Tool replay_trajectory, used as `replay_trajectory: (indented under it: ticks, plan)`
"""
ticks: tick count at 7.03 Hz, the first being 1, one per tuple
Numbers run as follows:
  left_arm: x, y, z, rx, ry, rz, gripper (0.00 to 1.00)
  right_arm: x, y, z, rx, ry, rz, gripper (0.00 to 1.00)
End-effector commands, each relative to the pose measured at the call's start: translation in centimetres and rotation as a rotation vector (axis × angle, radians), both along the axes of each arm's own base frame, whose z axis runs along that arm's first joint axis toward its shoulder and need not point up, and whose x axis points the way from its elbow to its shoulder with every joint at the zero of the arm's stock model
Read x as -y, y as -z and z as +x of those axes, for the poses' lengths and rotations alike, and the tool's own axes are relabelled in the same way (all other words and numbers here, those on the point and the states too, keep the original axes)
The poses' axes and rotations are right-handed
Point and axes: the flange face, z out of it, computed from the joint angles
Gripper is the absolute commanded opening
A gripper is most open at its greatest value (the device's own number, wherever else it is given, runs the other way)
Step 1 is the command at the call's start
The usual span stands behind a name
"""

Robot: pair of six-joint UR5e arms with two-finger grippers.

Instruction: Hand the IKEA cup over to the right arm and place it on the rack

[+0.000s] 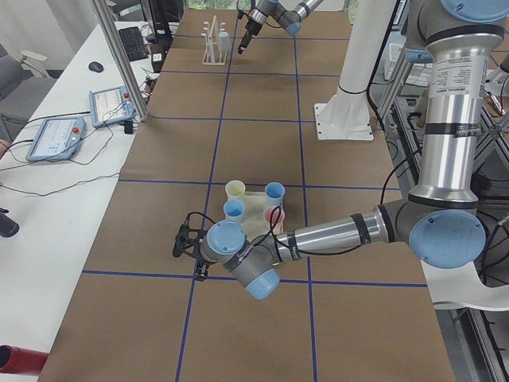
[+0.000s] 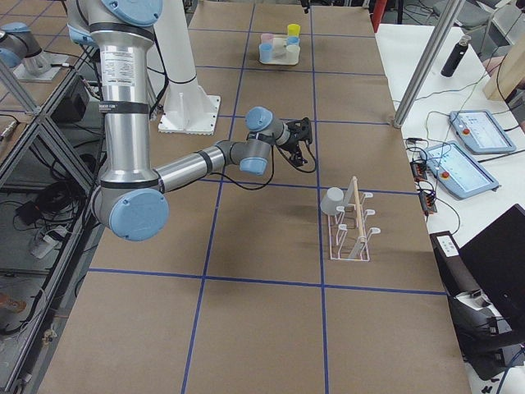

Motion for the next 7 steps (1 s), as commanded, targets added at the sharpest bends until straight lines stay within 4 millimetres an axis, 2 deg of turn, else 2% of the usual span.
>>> replay_trajectory:
  ticks: [1, 3, 4, 5, 6, 7]
  plan:
    - [-1.7, -0.8, 3.1, -0.015, -0.085, -0.039, 0.95, -0.9, 0.2, -1.7, -0.006, -0.007, 0.012, 1.00]
    - [-1.8, -0.8, 4.0, -0.018, -0.102, -0.045, 0.94, -1.2, 0.1, -2.2, -0.007, 0.001, 0.013, 1.00]
    - [-1.9, -1.0, 5.0, -0.016, -0.123, -0.050, 0.87, -1.2, 0.1, -2.2, -0.007, 0.001, 0.013, 1.00]
    - [-2.0, -1.0, 5.5, -0.014, -0.130, -0.051, 0.76, -1.2, 0.1, -2.2, -0.007, 0.001, 0.013, 1.00]
    - [-2.1, -1.1, 5.5, -0.013, -0.131, -0.051, 0.59, -1.3, 0.0, -2.2, -0.008, 0.001, 0.012, 1.00]
    - [-2.1, -1.2, 5.6, -0.010, -0.132, -0.052, 0.52, -1.3, 0.0, -2.2, -0.008, 0.003, 0.012, 1.00]
